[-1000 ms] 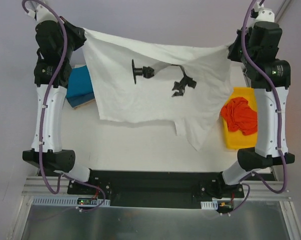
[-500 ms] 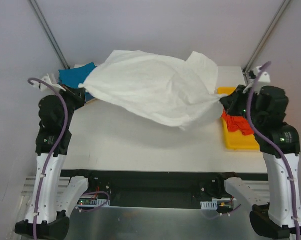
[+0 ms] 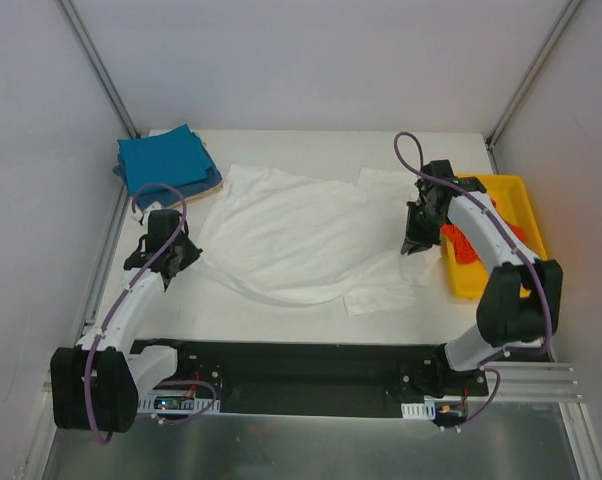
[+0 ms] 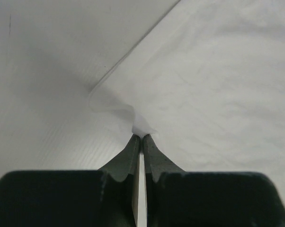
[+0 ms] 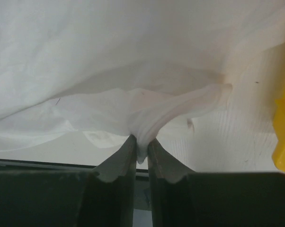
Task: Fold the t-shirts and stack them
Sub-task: Flatten out the tshirt
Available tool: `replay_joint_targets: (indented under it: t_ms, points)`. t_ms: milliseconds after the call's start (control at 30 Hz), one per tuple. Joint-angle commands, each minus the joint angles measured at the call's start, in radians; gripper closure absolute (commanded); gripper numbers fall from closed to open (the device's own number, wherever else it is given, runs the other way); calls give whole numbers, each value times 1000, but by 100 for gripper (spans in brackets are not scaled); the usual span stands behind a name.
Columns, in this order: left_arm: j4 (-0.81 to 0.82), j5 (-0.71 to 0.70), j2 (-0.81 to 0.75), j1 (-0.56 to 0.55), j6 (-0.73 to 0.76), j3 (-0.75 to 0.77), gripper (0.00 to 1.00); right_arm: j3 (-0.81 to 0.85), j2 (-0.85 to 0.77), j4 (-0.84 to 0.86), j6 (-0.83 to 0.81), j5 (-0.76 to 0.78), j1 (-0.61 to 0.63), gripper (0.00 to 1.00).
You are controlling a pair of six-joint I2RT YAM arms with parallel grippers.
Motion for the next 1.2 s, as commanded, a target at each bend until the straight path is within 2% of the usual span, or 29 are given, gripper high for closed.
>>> replay_joint_targets:
  t_ms: [0,100,167,200,267,333,400,600,667,833,967,1167]
  points:
    - [32,10,89,-3,-17,17,100,83,176,-12,30,23,-5,69]
    - [32,24,126,-3,-10,18,100,77,195,-9,55,72,-1,43]
    - [32,31,130,-3,-14,3,100,55,143,-2,55,110,5,35]
    - [32,30,126,-3,-17,-1,100,47,119,-5,53,115,13,27]
    - [32,33,116,-3,-24,-14,100,13,27,-10,55,203,27,22]
    - [31,47,103,-3,-28,-21,100,-21,-44,-18,79,250,60,11]
    - [32,64,74,-3,-33,-37,100,-114,-139,-9,136,285,97,6]
    - [31,74,-52,-3,-47,-83,100,-415,-351,115,302,224,126,6]
    - [32,84,-100,-3,-53,-100,100,-498,-373,158,334,204,126,8]
    - [31,113,-170,-3,-70,-123,100,-542,-360,252,357,195,127,17]
    - [31,140,-184,-3,-85,-135,100,-552,-281,292,388,155,136,26]
    - [26,140,-190,-3,-91,-149,100,-553,-221,298,406,153,157,32]
